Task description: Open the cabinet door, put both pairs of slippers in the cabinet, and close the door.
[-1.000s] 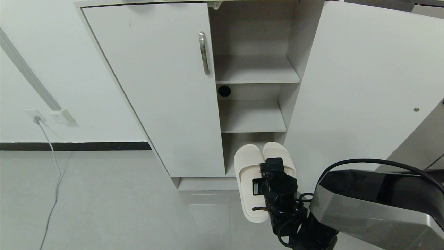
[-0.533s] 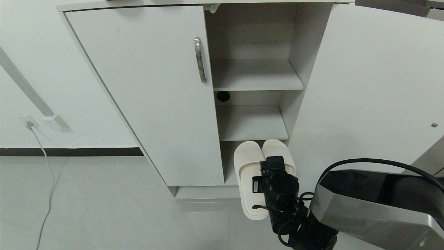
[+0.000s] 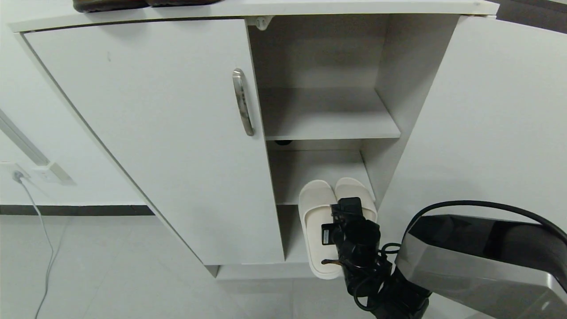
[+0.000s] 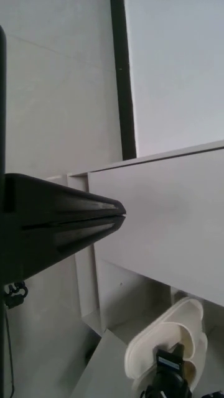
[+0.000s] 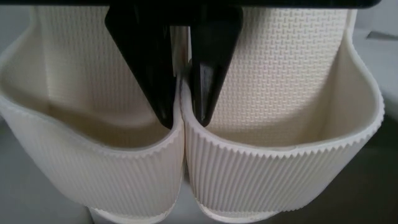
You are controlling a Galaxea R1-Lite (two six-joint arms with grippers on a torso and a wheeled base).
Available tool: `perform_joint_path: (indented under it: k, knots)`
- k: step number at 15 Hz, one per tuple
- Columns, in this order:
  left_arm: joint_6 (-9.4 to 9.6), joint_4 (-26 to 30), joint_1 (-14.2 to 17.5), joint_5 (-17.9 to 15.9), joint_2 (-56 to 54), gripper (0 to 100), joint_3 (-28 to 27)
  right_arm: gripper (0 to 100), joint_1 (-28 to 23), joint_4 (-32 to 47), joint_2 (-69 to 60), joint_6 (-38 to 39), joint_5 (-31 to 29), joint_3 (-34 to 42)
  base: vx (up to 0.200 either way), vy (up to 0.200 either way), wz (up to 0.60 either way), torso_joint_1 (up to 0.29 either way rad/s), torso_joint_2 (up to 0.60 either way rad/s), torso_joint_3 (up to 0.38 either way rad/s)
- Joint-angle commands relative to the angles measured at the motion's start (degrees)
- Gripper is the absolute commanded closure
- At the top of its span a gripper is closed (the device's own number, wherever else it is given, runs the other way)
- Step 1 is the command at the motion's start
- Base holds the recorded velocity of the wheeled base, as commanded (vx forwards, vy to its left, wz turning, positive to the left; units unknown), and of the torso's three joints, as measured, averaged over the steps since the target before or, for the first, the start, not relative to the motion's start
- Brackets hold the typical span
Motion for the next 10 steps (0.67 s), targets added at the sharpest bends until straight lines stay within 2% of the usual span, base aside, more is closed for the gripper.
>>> perform_joint_path:
  k: [1, 10]
  knots:
    - [-0.05, 0.02, 0.02, -0.02, 0.09, 100, 0.0, 100, -0.73, 1.26, 0.58, 0.0, 0.19, -1.45, 0.0, 0.0, 0.0, 0.0, 0.0, 0.0]
    - [-0.05, 0.02, 0.02, 0.51, 0.09, 100, 0.0, 100, -4.42, 18.75, 2.51, 0.26, 7.75, -17.27, 0.0, 0.0, 0.0, 0.0, 0.0, 0.0]
